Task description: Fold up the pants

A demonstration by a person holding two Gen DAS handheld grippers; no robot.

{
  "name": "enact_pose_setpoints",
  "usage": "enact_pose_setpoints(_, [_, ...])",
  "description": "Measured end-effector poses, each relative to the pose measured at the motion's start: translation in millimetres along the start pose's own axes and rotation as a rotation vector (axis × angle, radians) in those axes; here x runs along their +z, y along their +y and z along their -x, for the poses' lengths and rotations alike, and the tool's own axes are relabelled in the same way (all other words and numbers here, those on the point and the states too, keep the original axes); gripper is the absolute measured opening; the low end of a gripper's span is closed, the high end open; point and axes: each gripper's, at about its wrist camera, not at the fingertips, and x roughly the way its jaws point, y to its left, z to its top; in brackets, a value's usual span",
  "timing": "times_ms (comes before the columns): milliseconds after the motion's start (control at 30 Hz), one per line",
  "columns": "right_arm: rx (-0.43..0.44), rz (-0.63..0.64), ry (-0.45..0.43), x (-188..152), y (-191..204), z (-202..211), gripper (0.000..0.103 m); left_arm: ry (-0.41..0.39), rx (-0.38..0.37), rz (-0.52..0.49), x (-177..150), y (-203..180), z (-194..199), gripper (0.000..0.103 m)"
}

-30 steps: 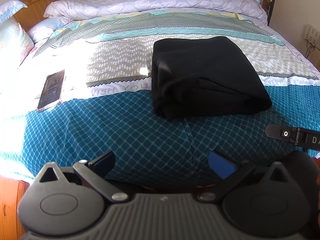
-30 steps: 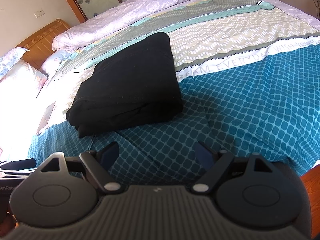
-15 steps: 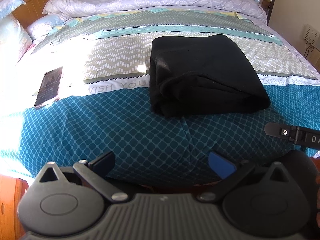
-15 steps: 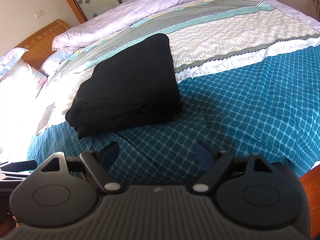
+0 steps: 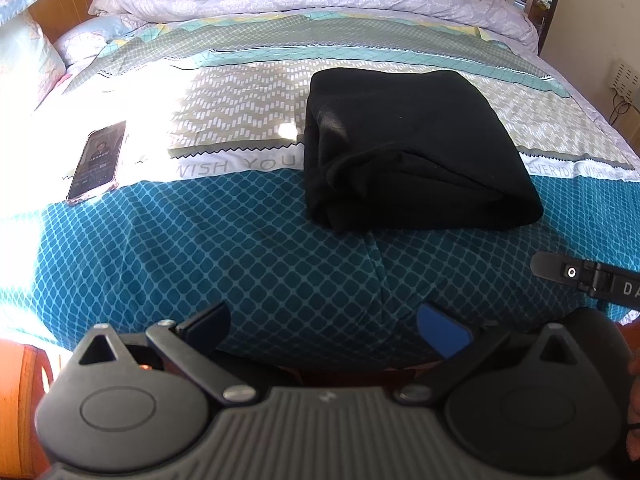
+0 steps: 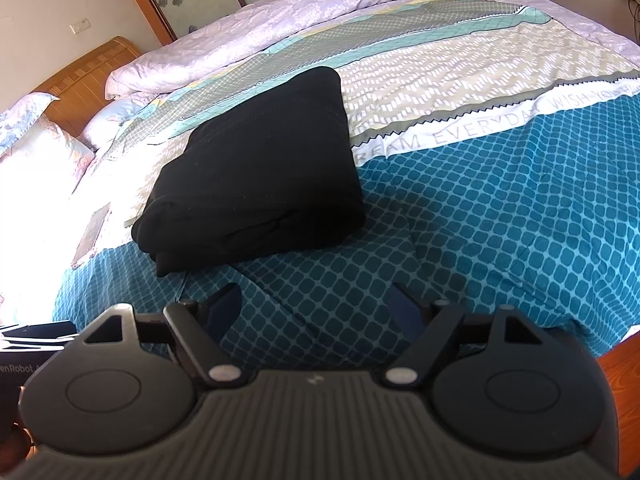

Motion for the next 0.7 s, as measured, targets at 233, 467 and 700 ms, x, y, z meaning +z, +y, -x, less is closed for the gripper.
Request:
enact_pose_setpoints(233, [0.0,0.002,0.001,0.3,0.2,-0.4,0.082,0.004,-0.004,0.005,-0.1,-0.5,-0.1,0.103])
enact_pose_setpoints(467, [0.0,0.001,0.002,0.4,0.4,-0.5,0.082,0.009,-0.008,0.01,-0.3,-0.4,-1.1,0.103])
enact_pose_setpoints(700, [0.0,0.004,-0.003,1.0,0.0,0.9,0.082,0.006,-0.014,0.008,-0.2,-1.4,-0.2,0.103])
